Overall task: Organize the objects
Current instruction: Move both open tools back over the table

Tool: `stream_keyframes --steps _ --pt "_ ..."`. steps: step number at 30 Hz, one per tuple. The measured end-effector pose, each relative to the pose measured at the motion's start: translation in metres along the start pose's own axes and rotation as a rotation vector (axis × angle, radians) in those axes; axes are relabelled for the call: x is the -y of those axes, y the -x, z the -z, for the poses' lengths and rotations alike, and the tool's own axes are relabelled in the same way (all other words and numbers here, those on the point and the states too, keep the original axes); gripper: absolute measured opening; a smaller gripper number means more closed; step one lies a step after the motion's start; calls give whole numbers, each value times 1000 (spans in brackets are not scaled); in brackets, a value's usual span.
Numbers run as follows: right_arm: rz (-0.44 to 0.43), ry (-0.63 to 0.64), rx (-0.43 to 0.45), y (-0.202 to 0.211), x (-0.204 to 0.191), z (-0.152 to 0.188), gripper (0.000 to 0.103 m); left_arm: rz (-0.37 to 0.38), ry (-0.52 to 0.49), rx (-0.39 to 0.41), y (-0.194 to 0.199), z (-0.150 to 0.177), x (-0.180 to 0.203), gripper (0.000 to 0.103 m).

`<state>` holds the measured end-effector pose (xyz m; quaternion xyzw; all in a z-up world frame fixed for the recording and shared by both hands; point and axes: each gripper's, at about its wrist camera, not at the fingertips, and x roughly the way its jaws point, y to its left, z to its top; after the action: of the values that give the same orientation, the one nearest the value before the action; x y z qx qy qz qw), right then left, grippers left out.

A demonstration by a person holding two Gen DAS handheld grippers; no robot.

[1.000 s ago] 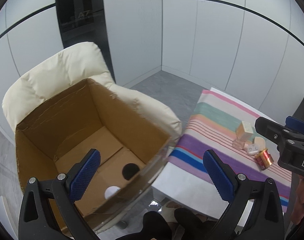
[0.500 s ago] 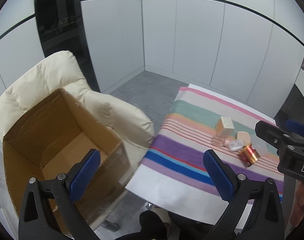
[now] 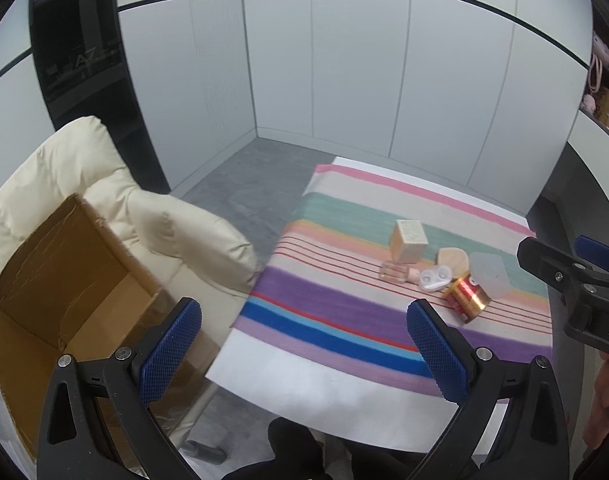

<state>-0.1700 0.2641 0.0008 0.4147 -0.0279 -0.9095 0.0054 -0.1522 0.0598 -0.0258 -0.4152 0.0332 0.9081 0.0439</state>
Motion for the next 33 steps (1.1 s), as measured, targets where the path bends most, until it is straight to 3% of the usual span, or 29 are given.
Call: stream_keyframes --steps 22,28,33 --pt "110 -53 -44 -6 76 27 103 117 -105 -59 -31 -5 75 103" --pt "171 -69 -88 -23 107 45 103 74 -146 -78 -58 6 102 103" --pt "182 -80 -122 -42 127 60 103 106 -206 -124 -86 22 127 103"
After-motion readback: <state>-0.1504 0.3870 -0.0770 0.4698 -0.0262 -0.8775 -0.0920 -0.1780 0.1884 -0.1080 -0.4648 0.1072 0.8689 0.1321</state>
